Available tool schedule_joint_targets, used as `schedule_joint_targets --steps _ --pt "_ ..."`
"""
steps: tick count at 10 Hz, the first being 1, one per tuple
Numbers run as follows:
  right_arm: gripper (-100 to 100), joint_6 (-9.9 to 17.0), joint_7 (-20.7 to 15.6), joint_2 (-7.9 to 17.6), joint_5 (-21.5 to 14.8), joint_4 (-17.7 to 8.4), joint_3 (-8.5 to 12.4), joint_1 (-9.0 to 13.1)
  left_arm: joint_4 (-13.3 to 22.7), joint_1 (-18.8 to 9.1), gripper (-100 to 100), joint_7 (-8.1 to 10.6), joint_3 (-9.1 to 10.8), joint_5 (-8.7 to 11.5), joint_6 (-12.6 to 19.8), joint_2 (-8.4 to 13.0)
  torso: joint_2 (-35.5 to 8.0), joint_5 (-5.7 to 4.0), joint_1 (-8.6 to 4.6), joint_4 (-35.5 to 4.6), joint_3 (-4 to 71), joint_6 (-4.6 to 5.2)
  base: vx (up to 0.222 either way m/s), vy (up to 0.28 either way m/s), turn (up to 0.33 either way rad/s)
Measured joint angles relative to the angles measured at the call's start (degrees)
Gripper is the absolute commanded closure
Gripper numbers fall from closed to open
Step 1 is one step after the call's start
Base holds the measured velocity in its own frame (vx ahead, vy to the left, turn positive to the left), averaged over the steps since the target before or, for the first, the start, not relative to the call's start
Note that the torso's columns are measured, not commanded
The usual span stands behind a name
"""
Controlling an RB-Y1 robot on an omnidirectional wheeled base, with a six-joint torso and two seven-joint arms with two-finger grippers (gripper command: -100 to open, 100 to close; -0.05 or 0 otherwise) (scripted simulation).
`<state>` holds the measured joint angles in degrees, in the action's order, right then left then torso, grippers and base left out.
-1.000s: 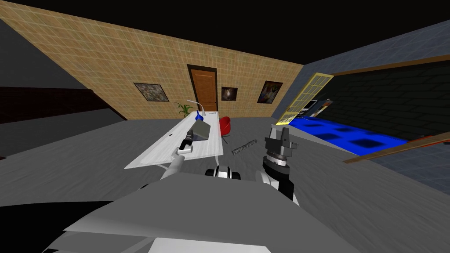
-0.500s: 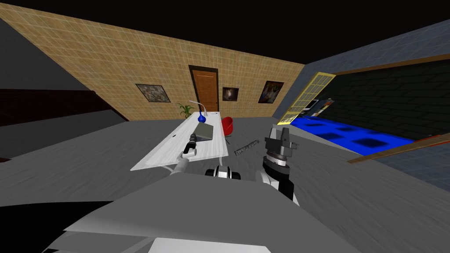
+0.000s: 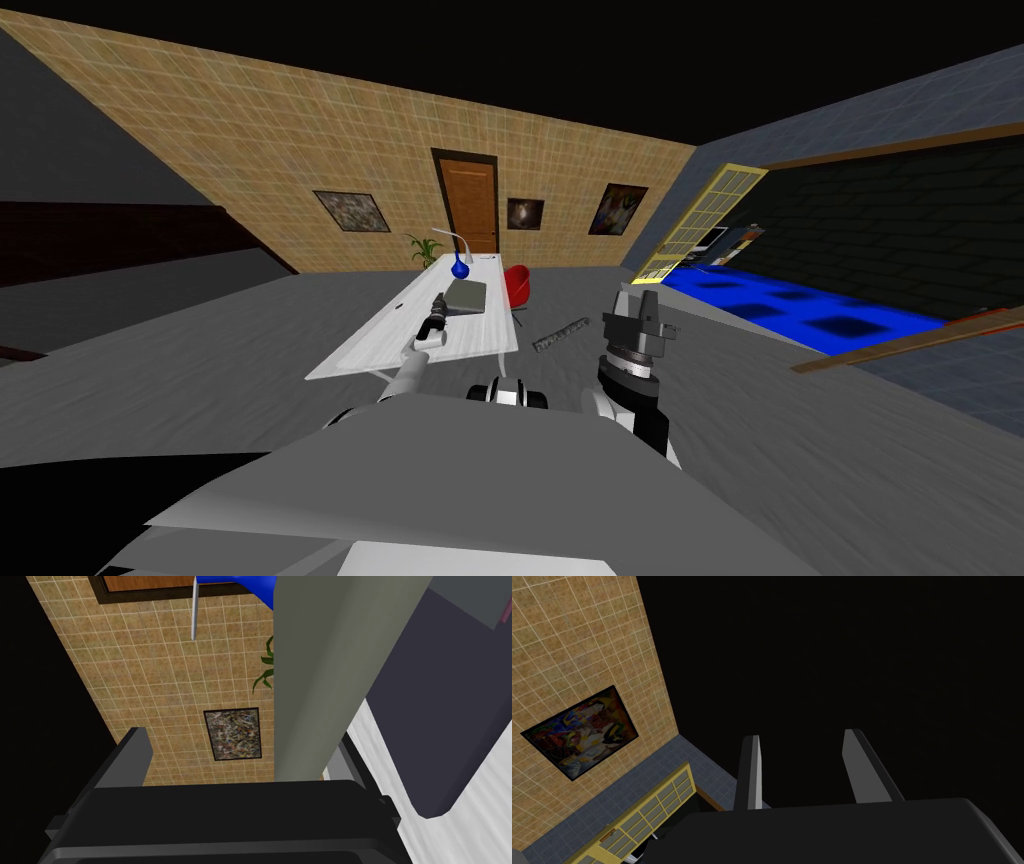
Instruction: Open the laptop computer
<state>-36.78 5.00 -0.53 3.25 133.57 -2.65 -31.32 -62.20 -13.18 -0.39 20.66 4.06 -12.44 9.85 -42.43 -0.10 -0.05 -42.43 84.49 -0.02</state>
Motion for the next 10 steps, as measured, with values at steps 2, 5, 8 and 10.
schedule_joint_targets --steps 2,5,8,10 --pt "0 0.00 0.00 0.00 0.00 0.00 0.00 0.00 0.00 -1.58 -100 0.07 0.18 0.03 1.65 0.59 0.03 0.03 0.04 0.02 0.01 0.02 -0.042 -0.016 0.015" --pt "0 0.00 0.00 0.00 0.00 0.00 0.00 0.00 -1.16 -2.88 0 0.00 0.41 0.05 4.40 1.09 0.09 0.04 -0.01 0.07 0.04 0.01 -0.017 -0.006 0.007" --pt "0 0.00 0.00 0.01 0.00 0.00 0.00 -0.01 -0.94 -2.64 0 0.00 0.38 0.05 4.58 0.98 0.04 0.01 -0.03 0.02 0.02 0.02 0.000 0.000 0.000" --pt "0 0.00 0.00 0.00 0.00 0.00 0.00 0.00 -1.03 -2.76 0 0.00 0.36 0.05 4.52 1.01 0.13 0.13 0.08 0.17 0.07 -0.01 0.000 0.000 0.000"
